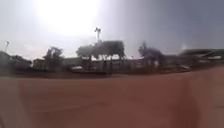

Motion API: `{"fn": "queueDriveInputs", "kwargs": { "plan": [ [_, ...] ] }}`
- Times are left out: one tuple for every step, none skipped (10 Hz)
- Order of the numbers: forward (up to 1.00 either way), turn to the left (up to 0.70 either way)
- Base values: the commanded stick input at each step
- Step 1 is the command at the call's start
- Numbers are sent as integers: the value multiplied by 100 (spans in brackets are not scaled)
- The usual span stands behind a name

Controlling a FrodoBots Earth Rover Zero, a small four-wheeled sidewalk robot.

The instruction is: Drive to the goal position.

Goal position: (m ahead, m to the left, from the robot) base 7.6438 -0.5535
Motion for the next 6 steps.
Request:
{"fn": "queueDriveInputs", "kwargs": {
  "plan": [
    [70,0],
    [70,0],
    [70,0],
    [70,0],
    [70,0],
    [70,0]
  ]
}}
